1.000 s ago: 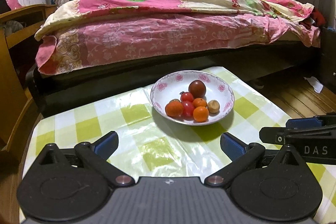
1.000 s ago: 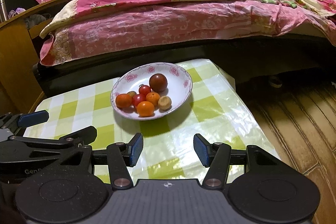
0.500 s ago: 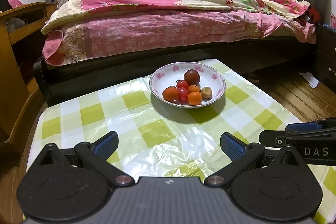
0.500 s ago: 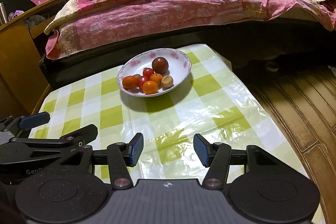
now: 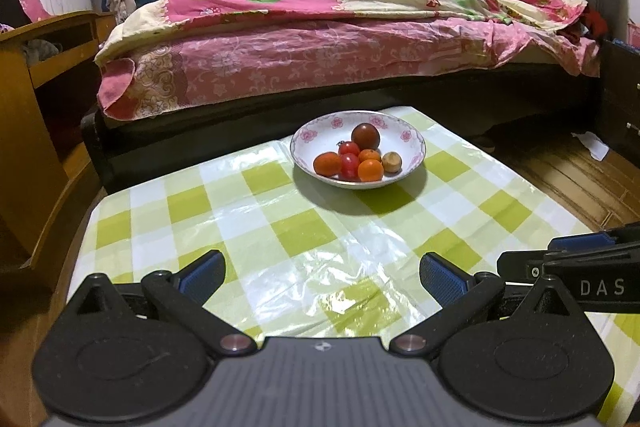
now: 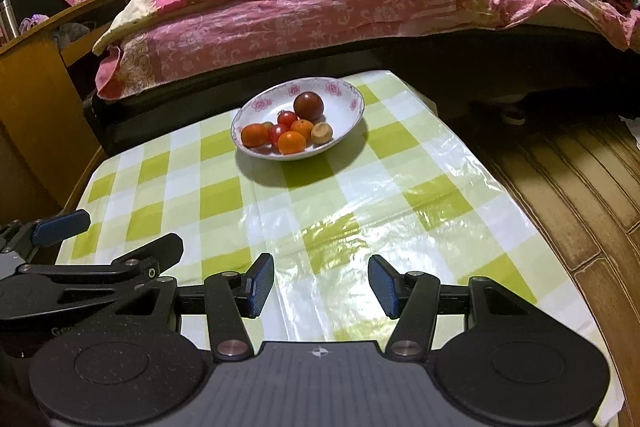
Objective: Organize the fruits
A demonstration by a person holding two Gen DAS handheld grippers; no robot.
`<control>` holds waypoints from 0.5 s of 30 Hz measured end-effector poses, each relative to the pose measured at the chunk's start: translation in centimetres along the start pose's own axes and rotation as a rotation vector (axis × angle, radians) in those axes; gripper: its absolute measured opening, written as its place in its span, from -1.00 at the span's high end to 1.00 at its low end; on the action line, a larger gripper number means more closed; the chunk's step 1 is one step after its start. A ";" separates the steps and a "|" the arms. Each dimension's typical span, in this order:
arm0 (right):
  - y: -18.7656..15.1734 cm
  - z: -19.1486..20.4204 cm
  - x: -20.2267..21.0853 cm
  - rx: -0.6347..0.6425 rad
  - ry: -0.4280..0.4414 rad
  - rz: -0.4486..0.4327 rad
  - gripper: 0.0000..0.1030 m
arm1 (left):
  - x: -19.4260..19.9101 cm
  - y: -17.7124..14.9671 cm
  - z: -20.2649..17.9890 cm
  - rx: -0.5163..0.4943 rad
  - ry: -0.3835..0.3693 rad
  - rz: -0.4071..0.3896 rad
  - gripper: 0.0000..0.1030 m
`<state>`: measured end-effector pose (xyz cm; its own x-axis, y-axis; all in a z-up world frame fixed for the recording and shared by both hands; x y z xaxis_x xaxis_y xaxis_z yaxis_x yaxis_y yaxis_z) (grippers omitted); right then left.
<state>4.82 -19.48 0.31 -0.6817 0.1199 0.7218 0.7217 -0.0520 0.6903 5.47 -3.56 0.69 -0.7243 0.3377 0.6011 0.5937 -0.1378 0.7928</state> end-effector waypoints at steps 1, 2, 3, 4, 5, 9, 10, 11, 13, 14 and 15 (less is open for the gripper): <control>-0.2 0.0 0.1 0.000 0.001 0.003 0.03 | 0.1 -0.2 0.0 0.001 -0.001 0.006 -1.00; -0.4 -0.1 0.2 -0.001 0.002 0.004 0.03 | 0.2 -0.3 -0.1 0.003 -0.003 0.009 -1.00; -0.6 -0.1 0.3 -0.002 0.002 0.006 0.03 | 0.4 -0.5 -0.1 0.004 -0.003 0.011 -1.00; -0.7 -0.1 0.4 -0.004 0.002 0.007 0.03 | 0.5 -0.6 -0.2 0.005 -0.004 0.013 -1.00; -0.9 -0.1 0.5 -0.004 0.001 0.009 0.03 | 0.6 -0.8 -0.2 0.006 -0.005 0.016 -1.00; -1.6 -0.2 0.8 -0.008 -0.005 0.021 0.03 | 0.7 -1.4 -0.4 0.014 -0.013 0.039 -1.00; -1.8 -0.3 0.8 -0.010 -0.006 0.024 0.03 | 0.7 -1.5 -0.5 0.014 -0.015 0.043 -1.00; -1.9 -0.3 0.9 -0.013 -0.006 0.026 0.03 | 0.7 -1.6 -0.6 0.014 -0.016 0.046 -1.00; -2.2 -0.4 1.0 -0.013 -0.009 0.028 0.03 | 0.8 -1.8 -0.7 0.013 -0.016 0.048 -1.00; -2.3 -0.4 1.1 -0.013 -0.011 0.030 0.03 | 0.8 -1.8 -0.8 0.012 -0.017 0.051 -1.00; -2.5 -0.5 1.1 -0.013 -0.013 0.032 0.03 | 0.9 -1.9 -0.8 0.013 -0.018 0.054 -1.00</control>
<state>2.23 -19.71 -0.56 -0.6568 0.1306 0.7427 0.7412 -0.0693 0.6677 3.41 -3.77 -0.24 -0.6845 0.3470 0.6412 0.6365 -0.1445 0.7577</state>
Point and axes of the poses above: each gripper's, at about its wrist camera, not at the fingertips, and x roughly against the way its jaws point, z to its left, y to its top, the point moved 5 cm from there along -x, roughly the way its jaws point, and after that the axes turned 14 degrees about -y, right-handed, at the moved point
